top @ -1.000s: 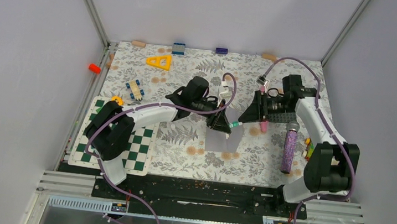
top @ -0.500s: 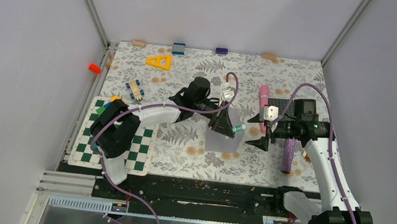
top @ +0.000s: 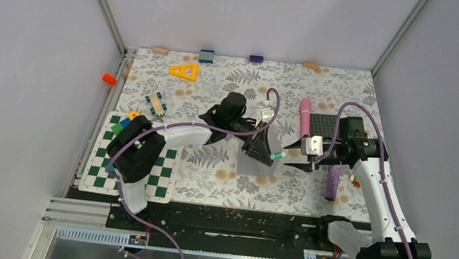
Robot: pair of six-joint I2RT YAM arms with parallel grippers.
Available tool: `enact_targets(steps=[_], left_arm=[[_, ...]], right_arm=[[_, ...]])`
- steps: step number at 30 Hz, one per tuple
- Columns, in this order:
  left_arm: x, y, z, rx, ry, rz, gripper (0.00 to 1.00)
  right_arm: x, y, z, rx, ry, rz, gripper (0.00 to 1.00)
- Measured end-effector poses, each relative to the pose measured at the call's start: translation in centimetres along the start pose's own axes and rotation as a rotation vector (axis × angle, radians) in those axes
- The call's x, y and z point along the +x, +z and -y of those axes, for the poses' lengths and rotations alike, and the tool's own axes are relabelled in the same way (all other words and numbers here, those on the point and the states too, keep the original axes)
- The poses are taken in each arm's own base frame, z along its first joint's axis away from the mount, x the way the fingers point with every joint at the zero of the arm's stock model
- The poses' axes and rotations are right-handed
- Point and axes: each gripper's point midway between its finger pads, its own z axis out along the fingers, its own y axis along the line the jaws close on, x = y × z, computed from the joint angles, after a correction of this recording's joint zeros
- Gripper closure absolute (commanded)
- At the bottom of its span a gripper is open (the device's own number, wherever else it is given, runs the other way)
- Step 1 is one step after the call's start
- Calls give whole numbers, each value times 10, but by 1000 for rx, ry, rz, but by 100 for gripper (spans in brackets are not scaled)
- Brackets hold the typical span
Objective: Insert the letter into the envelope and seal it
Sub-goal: Unscrew the solid glue.
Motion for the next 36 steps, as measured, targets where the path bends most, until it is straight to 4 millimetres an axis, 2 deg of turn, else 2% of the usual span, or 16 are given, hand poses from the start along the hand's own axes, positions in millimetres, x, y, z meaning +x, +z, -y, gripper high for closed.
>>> enact_targets(steps=[2,8,19,23,25,31,36], left_arm=[[0,0,0,4,2,0,85],[4,1,2,27,-2,-14,85],[5,2,4,37,-3,-20,85],[7,2,3,36,-10,-21,85],[7,2,3,35,-14,-22,85],[9,2,-2,15,6,-24,84],[16,-1,-16,-64,18,-54,84]], right_arm=[[-1,0,-6,-23,-3,2,53],[-5,0,-15,-80,-2,26,53],[-10,2,-14,-106,25,68,65],[-7,3,-14,-111,42,69,76],[-7,3,-14,-114,54,73,78],[-9,2,-8,-121,168,70,83],[-14,2,0,-123,364,78,83]])
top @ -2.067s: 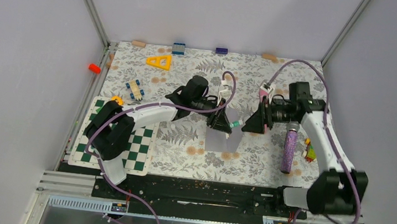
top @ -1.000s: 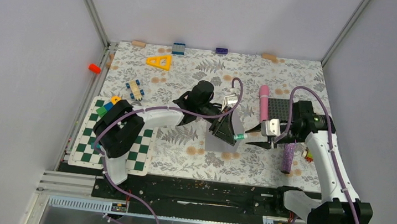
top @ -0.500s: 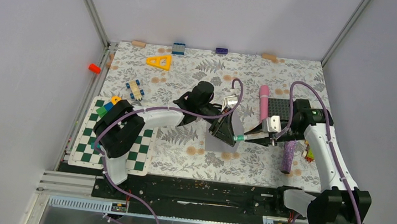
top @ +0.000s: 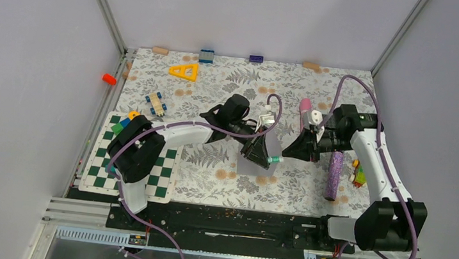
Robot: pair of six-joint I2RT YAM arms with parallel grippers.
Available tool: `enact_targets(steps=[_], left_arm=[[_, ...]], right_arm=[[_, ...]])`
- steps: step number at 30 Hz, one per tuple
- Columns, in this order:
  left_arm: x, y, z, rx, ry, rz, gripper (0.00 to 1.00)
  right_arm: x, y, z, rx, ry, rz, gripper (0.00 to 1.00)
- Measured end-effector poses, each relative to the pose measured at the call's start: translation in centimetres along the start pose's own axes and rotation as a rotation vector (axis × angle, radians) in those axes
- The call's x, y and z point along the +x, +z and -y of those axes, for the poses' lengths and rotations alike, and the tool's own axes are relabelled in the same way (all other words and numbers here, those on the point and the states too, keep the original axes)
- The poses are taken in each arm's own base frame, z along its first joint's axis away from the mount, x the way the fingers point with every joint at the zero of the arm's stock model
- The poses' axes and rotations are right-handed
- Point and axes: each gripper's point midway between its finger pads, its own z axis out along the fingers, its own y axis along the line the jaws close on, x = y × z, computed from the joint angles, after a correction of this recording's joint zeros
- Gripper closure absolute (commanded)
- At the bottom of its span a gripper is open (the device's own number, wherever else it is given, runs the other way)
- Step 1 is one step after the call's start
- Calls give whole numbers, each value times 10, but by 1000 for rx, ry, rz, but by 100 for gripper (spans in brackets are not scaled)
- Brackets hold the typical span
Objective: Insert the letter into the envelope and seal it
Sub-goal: Unscrew the solid glue.
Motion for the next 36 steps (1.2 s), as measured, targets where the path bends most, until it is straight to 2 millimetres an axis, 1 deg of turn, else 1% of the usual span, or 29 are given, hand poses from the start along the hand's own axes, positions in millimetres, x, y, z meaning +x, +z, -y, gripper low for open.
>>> enact_targets(steps=[2,3,6,8,10,13,16,19,23,26,30,36], left_arm=[[3,-1,-4,-26,-1,-8,84],[5,-2,-4,-36,-1,-13,84],[6,-4,-3,-46,5,-19,84],[6,-4,-1,-45,7,-22,84],[6,-4,0,-40,7,-23,84],[6,-4,1,-31,6,-24,84],[6,-4,3,-24,4,-25,84],[6,-4,4,-17,-1,-25,84],[6,-4,7,-2,-5,-26,84],[6,-4,8,4,-10,-27,84],[6,-4,9,6,-15,-27,84],[6,-4,9,7,-14,-27,84]], right_arm=[[-1,0,1,-2,97,6,71],[-1,1,2,-5,144,6,67],[4,1,2,-20,210,-2,54],[7,2,-1,-26,206,-9,47],[13,3,-8,-19,171,-17,39],[22,4,-17,13,98,-31,34],[25,4,-16,50,7,-35,36],[28,4,-8,77,-46,-38,37],[36,5,2,99,-75,-48,40],[41,7,5,107,-79,-52,43],[39,7,9,115,-88,-44,45],[35,9,7,111,-101,-38,47]])
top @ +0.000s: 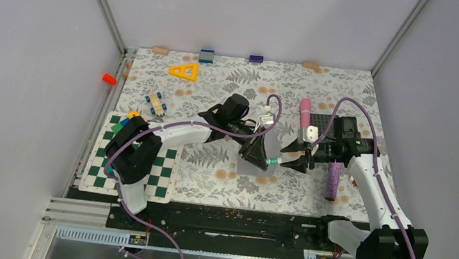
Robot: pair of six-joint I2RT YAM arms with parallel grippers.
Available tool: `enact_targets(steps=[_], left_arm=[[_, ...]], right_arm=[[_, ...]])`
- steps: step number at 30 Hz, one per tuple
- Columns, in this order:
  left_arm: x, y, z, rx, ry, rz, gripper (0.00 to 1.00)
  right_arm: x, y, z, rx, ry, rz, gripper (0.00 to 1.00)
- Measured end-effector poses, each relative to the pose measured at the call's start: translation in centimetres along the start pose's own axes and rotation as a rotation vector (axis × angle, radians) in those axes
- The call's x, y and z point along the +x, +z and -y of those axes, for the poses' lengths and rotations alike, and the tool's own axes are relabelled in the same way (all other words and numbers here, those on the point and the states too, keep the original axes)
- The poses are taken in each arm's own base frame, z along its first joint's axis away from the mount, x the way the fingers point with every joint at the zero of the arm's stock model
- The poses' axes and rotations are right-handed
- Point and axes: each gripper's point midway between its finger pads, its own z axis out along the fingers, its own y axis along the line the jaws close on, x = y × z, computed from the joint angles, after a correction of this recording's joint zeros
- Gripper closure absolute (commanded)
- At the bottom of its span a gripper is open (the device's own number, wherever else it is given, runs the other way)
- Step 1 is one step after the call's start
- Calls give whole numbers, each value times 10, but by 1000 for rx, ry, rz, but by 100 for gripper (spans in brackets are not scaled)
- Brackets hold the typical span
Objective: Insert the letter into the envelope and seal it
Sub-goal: Unscrew the solid glue.
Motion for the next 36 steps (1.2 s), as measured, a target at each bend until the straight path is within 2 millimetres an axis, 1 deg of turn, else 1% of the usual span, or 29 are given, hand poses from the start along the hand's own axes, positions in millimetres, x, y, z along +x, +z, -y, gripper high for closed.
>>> enact_targets(steps=[2,3,5,7,9,14,17,20,23,26,27,28,29,30,31,32,34,36], left_arm=[[0,0,0,0,1,0,84],[0,0,0,0,1,1,84],[0,0,0,0,3,1,84],[-1,0,0,-2,5,2,84],[-1,-1,-1,-6,5,4,84],[-1,-1,-2,-7,4,5,84],[-1,-1,-3,-18,11,-3,84],[-4,-2,-7,-50,33,-9,84],[-9,-5,-12,-98,66,-4,84],[-14,-10,-16,-149,87,1,84],[-14,-11,-17,-162,87,0,84],[-13,-11,-18,-171,86,-1,84],[-13,-11,-19,-174,87,-3,84],[-13,-12,-19,-178,88,-4,84],[-13,-12,-20,-183,86,-5,83],[-13,-12,-21,-186,85,-6,83],[-12,-14,-21,-189,81,-6,83],[-14,-18,-23,-193,76,0,83]], right_arm=[[-1,1,-1,-6,-2,1,49],[-2,2,-2,-8,-4,2,52],[-2,3,-2,-11,-5,3,59],[-2,4,-3,-16,4,3,70],[-2,4,-5,-21,17,2,79],[-2,4,-6,-20,50,-1,79],[-1,4,-7,-20,115,-7,79],[-2,3,-2,-12,251,-29,82],[-5,3,8,2,468,-55,82],[-7,5,16,11,700,-65,75],[-7,6,18,18,780,-67,68],[-7,7,18,26,839,-70,57],[-7,7,19,37,890,-72,42],[-8,8,20,49,930,-71,17],[-9,8,21,59,967,-69,3],[-10,7,23,79,997,-69,1],[-13,5,25,135,1038,-68,0],[-21,1,26,195,1063,-56,0]])
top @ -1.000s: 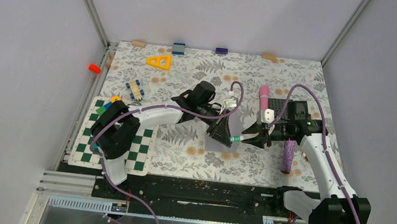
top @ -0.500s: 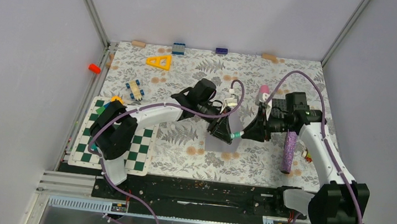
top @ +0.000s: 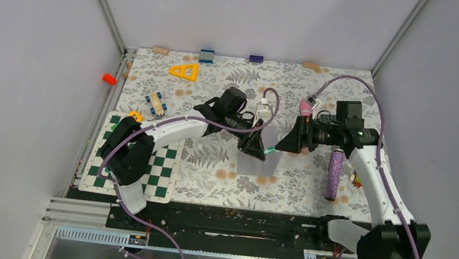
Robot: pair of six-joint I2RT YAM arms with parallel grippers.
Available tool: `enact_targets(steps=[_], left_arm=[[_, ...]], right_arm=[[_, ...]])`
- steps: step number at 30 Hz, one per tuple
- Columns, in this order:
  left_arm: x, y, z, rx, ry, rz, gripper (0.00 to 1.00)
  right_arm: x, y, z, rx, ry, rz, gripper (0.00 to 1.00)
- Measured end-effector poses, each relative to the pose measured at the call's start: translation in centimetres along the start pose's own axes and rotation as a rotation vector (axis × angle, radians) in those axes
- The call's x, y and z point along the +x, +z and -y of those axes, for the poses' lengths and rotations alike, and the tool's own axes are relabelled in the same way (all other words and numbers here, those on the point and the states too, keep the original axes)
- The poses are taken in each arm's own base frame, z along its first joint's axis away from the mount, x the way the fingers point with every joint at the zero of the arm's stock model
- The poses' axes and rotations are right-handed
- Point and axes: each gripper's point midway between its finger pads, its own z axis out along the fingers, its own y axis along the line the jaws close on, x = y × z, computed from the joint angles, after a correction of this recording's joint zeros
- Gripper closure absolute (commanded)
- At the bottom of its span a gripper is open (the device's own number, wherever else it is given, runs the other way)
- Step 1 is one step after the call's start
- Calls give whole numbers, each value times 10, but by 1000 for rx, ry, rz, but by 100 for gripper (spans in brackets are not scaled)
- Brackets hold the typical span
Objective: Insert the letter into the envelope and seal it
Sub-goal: Unscrew the solid glue.
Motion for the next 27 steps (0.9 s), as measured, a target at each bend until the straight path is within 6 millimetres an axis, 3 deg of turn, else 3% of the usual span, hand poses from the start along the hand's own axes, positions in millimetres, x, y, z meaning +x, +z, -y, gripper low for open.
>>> enact_targets(steps=[9,13,27], left_arm=[[-16,-37,-13,-30,-2,68,84],[-15,-44,-16,-28,-9,71,84],[-18,-51,-19,-27,-16,69,85]], right_arm=[[-39,-46,-43,214,41,288,0],[-55,-57,-57,262,41,351,0],[-50,-60,-73,268,79,343,0]])
